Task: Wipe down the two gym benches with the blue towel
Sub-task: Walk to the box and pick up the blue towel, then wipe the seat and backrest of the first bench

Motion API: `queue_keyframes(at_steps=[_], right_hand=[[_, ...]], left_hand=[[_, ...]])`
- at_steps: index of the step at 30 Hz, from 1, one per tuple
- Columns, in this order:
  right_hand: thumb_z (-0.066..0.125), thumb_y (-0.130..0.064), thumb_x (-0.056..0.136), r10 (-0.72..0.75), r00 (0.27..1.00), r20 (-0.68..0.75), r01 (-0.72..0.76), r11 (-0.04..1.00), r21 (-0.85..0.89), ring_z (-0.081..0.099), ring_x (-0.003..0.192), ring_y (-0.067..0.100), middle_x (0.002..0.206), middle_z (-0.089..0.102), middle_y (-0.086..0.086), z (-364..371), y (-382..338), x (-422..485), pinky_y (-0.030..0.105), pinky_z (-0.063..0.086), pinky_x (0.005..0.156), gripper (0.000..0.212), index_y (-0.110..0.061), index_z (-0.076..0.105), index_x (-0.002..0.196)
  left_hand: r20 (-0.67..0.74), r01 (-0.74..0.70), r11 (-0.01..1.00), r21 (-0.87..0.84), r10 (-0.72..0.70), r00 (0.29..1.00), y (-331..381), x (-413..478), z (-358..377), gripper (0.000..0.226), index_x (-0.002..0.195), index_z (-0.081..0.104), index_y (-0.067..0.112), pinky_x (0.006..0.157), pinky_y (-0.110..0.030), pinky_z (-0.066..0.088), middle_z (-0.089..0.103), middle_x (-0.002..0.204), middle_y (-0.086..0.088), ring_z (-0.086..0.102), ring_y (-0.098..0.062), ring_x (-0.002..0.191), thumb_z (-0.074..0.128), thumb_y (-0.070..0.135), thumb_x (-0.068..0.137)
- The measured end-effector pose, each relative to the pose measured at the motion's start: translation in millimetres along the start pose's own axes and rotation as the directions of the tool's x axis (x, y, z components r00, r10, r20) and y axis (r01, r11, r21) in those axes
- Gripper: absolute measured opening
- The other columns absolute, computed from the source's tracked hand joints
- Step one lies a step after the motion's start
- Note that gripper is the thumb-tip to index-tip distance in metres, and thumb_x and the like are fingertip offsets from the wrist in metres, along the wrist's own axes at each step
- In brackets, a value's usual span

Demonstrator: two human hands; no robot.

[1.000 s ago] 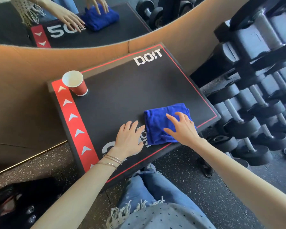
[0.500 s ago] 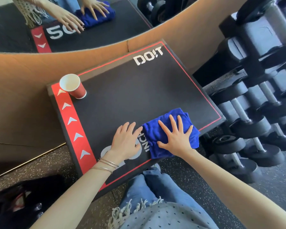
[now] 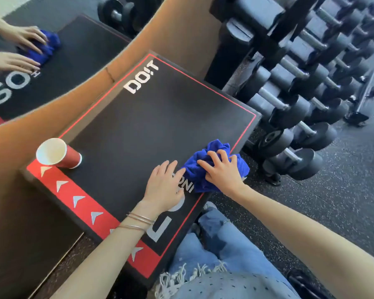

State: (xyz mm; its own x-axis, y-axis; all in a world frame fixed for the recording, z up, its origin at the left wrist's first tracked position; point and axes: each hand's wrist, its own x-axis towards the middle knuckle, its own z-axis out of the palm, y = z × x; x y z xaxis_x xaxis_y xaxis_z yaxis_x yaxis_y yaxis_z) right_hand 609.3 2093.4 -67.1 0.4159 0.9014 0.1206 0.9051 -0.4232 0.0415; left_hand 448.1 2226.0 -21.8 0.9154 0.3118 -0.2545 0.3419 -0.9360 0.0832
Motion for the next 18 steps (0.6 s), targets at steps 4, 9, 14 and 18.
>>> queue_keyframes(at_steps=[4,9,14,18], right_hand=[[0.044,-0.02,0.067,0.192,0.98,0.054,-0.191,0.981,-0.034,0.053,0.086,0.031,0.1,0.063,0.005,-9.6,6.4,-40.0,0.039,0.042,0.059,0.036,-0.032,0.066,0.094],[0.043,-0.023,0.066,0.517,0.846,0.13,-0.509,0.856,-0.094,0.059,0.077,0.031,0.091,0.065,0.006,-22.9,20.1,-114.4,0.034,0.041,0.054,0.038,-0.032,0.07,0.091],[0.042,-0.026,0.065,0.74,0.641,0.204,-0.72,0.672,-0.173,0.061,0.074,0.032,0.09,0.065,0.007,-40.9,29.7,-206.3,0.035,0.043,0.05,0.039,-0.03,0.072,0.09],[0.07,-0.024,0.054,0.862,0.457,0.22,-0.824,0.503,-0.26,0.062,0.076,0.034,0.093,0.066,0.007,-53.3,29.0,-278.7,0.038,0.047,0.05,0.038,-0.03,0.072,0.092]], left_hand=[[0.027,-0.162,0.987,-0.007,0.162,0.986,5.4,4.2,0.4,0.061,0.123,0.06,0.014,0.095,-0.047,0.047,0.059,0.127,-0.017,0.055,-0.039,0.117,0.071,0.036,0.067],[0.083,-0.447,0.894,0.034,0.443,0.893,53.7,23.6,2.7,0.058,0.119,0.063,0.013,0.092,-0.048,0.05,0.063,0.12,-0.016,0.058,-0.038,0.111,0.05,0.042,0.071],[0.083,-0.697,0.715,0.055,0.693,0.716,132.7,38.3,8.3,0.059,0.121,0.061,0.013,0.095,-0.048,0.048,0.062,0.122,-0.014,0.056,-0.037,0.115,0.065,0.04,0.069],[0.129,-0.817,0.57,0.082,0.807,0.576,195.2,31.4,17.4,0.061,0.12,0.062,0.016,0.094,-0.047,0.049,0.063,0.121,-0.013,0.057,-0.036,0.114,0.066,0.045,0.066]])
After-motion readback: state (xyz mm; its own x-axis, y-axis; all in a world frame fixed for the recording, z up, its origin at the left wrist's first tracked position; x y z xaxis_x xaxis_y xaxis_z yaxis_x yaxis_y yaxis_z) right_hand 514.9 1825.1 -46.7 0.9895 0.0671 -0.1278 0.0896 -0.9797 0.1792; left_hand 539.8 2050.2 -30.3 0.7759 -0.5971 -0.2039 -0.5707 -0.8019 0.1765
